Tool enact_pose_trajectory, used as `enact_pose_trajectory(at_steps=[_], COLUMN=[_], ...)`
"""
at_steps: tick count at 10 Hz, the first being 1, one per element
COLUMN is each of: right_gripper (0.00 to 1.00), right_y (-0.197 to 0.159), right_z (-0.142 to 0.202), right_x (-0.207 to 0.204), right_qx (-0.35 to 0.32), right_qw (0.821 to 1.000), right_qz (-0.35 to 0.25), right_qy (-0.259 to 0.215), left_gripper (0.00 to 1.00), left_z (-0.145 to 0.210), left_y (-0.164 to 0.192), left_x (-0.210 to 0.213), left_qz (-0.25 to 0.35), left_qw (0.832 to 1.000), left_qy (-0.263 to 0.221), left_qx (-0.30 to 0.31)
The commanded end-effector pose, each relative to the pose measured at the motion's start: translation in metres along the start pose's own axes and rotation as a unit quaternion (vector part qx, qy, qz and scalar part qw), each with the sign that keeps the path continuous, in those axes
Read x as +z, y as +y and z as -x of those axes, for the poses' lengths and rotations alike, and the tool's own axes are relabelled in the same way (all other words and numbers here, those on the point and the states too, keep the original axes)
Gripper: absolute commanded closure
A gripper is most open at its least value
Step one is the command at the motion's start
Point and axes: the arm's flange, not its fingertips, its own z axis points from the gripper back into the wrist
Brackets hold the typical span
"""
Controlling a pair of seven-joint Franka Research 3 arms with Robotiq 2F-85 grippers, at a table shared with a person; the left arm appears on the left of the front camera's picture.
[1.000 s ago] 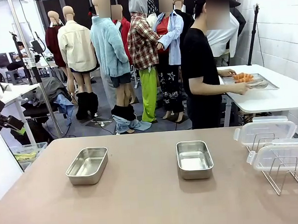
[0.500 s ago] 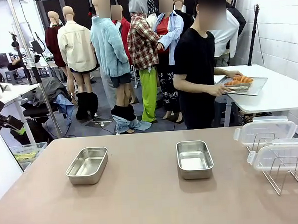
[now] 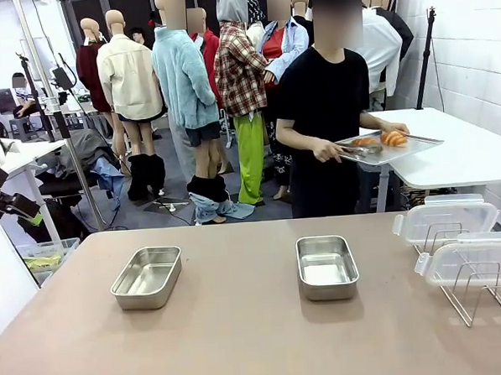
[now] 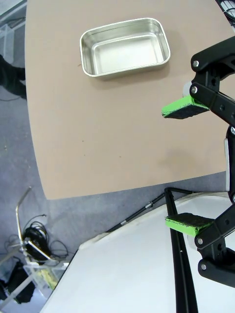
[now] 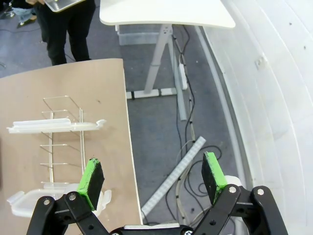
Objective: Place the bread in airtight containers.
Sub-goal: Lift both Airtight Container.
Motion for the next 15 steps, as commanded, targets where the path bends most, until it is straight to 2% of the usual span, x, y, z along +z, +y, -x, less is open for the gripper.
enact_pose_trajectory(at_steps=[1,15], right_gripper=[0.00,0.00], right_y=[0.0004,0.0004], right_z=[0.0005,0.0005], right_x=[-0.0006,-0.0006], right_qx=[-0.001,-0.001], right_qw=[1.000,1.000], right_qz=[-0.002,-0.002], right_qy=[0.002,0.002], left_gripper=[0.00,0.00], left_z=[0.0006,0.0006], left_y=[0.0031,0.0031], left_x=[0.0012,0.0012], left_qz=[-0.004,-0.004], left_qw=[1.000,1.000], left_qy=[-0.004,-0.004], left_qx=[-0.002,-0.002])
